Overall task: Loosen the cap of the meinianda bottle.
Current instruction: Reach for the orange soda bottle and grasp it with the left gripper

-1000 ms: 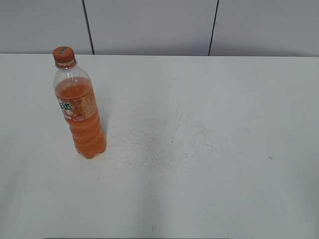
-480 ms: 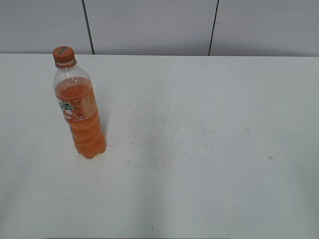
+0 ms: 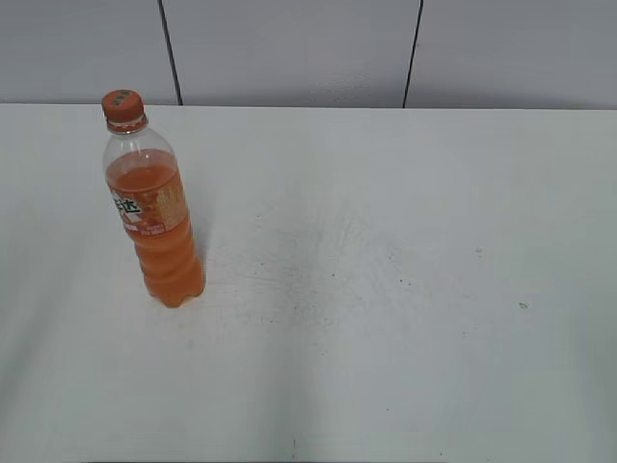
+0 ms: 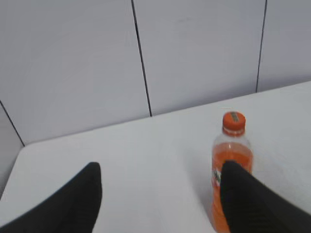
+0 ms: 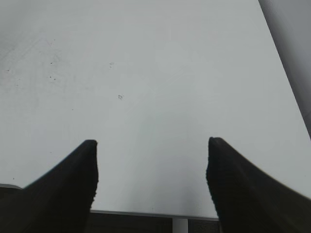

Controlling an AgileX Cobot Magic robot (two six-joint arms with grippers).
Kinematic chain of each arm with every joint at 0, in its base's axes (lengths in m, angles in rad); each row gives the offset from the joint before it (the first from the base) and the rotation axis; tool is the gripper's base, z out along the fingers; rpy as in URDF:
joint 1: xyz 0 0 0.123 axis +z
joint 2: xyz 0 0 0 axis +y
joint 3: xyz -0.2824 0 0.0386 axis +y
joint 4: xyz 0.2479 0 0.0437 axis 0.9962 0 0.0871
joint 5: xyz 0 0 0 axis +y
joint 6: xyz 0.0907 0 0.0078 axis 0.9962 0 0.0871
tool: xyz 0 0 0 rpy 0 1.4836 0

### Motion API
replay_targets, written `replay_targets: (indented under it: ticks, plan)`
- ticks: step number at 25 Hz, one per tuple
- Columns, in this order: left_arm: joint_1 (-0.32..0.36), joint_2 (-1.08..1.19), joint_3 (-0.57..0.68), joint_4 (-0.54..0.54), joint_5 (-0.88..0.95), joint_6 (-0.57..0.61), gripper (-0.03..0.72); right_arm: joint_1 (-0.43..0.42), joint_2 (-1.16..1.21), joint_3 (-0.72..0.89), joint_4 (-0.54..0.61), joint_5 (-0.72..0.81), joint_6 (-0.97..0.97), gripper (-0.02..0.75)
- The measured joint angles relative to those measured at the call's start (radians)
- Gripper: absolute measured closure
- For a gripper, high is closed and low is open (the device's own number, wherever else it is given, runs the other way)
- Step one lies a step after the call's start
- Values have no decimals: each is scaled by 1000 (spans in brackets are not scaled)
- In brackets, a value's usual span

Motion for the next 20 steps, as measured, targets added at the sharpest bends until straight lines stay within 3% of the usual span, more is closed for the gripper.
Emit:
replay_targets:
  ticks: [4,10,20]
  plan:
    - [-8,74,82,-18,-211,10,221,0,0,0,0,0,0,213]
    - [-10,187,315,-78,-528,-19,221,0,0,0,0,0,0,213]
    - [-54,515,357,29,-650,-131,221,0,0,0,0,0,0,213]
